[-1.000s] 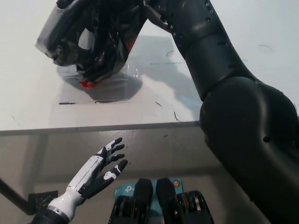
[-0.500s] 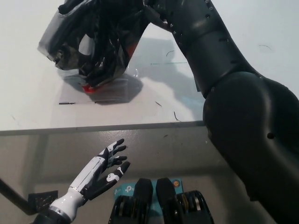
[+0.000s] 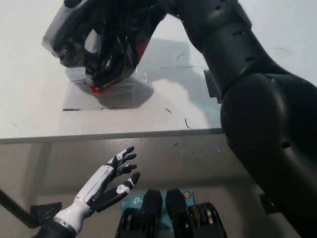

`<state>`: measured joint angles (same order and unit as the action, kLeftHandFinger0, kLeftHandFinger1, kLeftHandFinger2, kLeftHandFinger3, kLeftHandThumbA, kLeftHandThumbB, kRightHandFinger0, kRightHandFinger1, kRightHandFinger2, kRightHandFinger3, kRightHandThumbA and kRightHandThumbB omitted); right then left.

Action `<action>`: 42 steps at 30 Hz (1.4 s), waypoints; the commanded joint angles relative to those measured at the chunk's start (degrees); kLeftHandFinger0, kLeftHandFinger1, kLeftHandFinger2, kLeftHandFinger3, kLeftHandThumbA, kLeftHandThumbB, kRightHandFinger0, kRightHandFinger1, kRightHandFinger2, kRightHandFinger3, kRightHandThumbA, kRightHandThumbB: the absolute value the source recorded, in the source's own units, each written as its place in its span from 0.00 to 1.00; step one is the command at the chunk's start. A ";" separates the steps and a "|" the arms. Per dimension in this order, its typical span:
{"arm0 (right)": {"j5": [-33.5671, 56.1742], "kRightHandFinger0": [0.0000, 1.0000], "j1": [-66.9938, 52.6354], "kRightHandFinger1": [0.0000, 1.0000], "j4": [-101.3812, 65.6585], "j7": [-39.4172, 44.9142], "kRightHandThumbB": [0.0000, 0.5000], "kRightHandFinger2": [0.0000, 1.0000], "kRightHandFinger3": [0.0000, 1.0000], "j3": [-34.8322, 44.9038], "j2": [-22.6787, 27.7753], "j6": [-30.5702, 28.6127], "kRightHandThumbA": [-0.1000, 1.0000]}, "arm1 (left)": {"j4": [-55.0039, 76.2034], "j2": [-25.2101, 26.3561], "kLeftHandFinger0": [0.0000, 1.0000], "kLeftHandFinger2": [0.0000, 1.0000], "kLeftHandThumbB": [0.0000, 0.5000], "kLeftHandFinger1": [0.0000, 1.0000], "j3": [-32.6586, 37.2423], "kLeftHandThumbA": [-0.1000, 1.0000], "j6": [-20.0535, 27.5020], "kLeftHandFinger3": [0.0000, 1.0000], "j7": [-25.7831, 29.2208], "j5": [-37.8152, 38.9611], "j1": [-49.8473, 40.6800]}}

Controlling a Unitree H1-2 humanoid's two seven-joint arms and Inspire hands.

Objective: The robot uses its right hand to pick up a bag of coffee beans and puts it in the black plastic bag, then the robot grabs the top of the bag and lifts it.

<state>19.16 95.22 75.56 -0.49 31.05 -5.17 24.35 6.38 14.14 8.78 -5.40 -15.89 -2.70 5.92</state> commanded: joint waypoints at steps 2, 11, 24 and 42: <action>-17.09 0.18 -5.02 0.42 -1.96 9.20 0.04 0.77 0.87 -21.77 4.48 -9.12 0.35 | 2.81 1.34 0.90 1.00 0.22 0.88 0.60 0.65 0.71 1.00 -0.80 -1.64 1.69; -32.38 1.00 -9.71 1.00 -4.17 22.31 0.44 1.00 1.00 -49.84 11.12 -14.26 0.83 | 1.76 1.49 0.89 1.00 0.22 0.88 0.36 0.64 1.92 1.00 -0.85 -1.78 2.30; -29.30 1.00 -9.76 1.00 -10.96 28.58 0.63 1.00 1.00 -57.99 15.38 -12.33 0.99 | 1.29 1.78 0.88 1.00 0.28 0.88 0.27 0.68 2.06 1.00 -1.12 -1.90 2.95; -25.29 1.00 9.72 1.00 -28.79 41.70 0.94 1.00 1.00 -54.00 21.26 -3.70 0.82 | 0.94 1.06 0.83 1.00 0.36 0.86 0.42 0.55 2.05 1.00 -0.69 -2.12 3.70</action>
<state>-7.46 92.90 55.96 30.71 -25.05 10.83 16.66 6.30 14.78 8.81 -5.39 -16.23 -4.13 7.80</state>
